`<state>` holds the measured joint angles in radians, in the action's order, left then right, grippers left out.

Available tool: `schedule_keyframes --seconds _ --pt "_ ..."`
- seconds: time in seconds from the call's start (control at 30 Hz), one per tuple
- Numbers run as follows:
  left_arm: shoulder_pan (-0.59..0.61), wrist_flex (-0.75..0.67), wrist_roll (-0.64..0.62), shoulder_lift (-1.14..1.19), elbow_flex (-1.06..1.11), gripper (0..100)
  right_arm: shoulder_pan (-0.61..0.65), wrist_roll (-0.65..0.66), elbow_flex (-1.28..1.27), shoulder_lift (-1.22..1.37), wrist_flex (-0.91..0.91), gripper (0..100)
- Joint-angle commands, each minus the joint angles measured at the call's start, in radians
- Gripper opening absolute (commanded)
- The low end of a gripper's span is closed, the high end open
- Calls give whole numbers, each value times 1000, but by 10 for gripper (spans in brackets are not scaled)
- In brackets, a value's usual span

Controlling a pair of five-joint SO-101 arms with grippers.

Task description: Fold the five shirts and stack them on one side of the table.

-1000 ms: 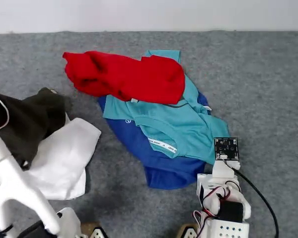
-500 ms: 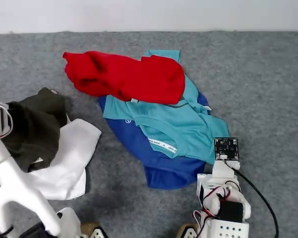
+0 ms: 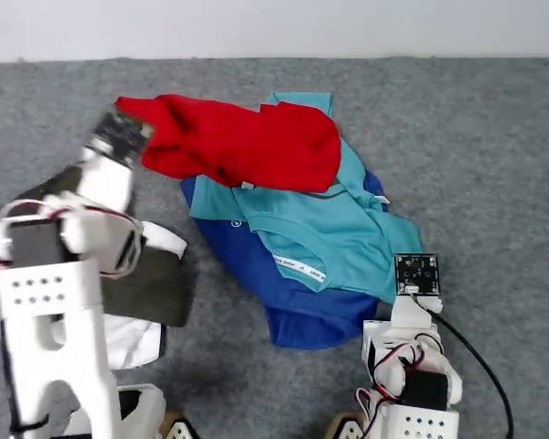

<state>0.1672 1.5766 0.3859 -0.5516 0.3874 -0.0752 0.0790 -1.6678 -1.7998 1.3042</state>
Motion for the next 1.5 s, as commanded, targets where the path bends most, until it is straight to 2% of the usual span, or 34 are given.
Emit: schedule_keyframes --seconds 0.0,0.13,0.33,0.47,0.6,0.8,0.93,1.27,1.47 --pt "5 -189 11 -28 196 12 -1 -11 -15 -7 2 11" --pt "80 -382 23 -28 352 16 -1 -11 -15 -7 2 11" --pt "216 -546 207 46 478 16 -1 -11 -15 -7 2 11" --pt "324 -594 249 218 446 16 -1 -11 -15 -7 2 11" --pt "434 -585 249 436 297 16 -1 -11 -15 -7 2 11" --pt "583 -470 249 686 -47 15 -1 -11 -15 -7 2 11" --pt "618 -308 247 750 -259 15 -1 -11 -15 -7 2 11" --pt "512 41 245 749 -549 15 -1 -11 -15 -7 2 11" --pt "416 180 238 744 -673 17 -1 -11 -15 -7 2 11"
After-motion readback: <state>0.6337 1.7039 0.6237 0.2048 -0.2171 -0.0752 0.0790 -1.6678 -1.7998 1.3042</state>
